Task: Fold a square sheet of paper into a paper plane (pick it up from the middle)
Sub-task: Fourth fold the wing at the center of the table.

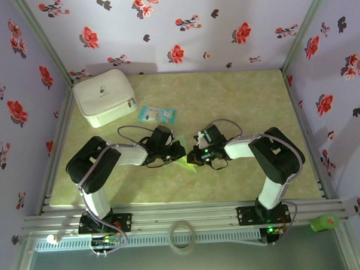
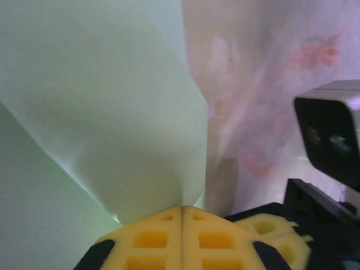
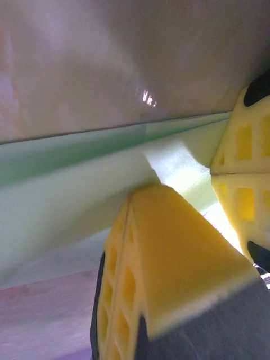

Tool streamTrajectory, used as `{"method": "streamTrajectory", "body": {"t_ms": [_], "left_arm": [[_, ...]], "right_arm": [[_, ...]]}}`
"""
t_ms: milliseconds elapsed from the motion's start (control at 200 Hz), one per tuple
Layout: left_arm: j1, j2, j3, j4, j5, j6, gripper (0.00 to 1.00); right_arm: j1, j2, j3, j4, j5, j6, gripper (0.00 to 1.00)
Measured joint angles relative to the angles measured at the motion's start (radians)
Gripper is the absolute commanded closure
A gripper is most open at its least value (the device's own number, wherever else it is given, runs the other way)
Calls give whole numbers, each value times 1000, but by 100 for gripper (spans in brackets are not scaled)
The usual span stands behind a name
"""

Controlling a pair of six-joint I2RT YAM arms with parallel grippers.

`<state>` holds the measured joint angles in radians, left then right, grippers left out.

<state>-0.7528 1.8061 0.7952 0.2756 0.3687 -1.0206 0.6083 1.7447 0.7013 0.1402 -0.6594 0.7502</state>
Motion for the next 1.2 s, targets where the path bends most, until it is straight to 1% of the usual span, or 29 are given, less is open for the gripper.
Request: {"method": "streamTrajectory", "body": {"t_ms": [240, 410, 945, 1200], "left_arm": [[8, 12, 0, 4, -7, -1, 95], [29, 12, 3, -2, -12, -1, 95], [143, 43, 64, -46, -27, 16, 93], [207, 56, 105, -98, -31, 64, 93]], "right_arm": [[0, 0, 0, -3, 0, -3, 98], [0, 0, 0, -3, 0, -12, 99], [0, -4, -10, 8, 0, -27, 100], [0, -4, -11, 9, -3, -45, 100]]}}
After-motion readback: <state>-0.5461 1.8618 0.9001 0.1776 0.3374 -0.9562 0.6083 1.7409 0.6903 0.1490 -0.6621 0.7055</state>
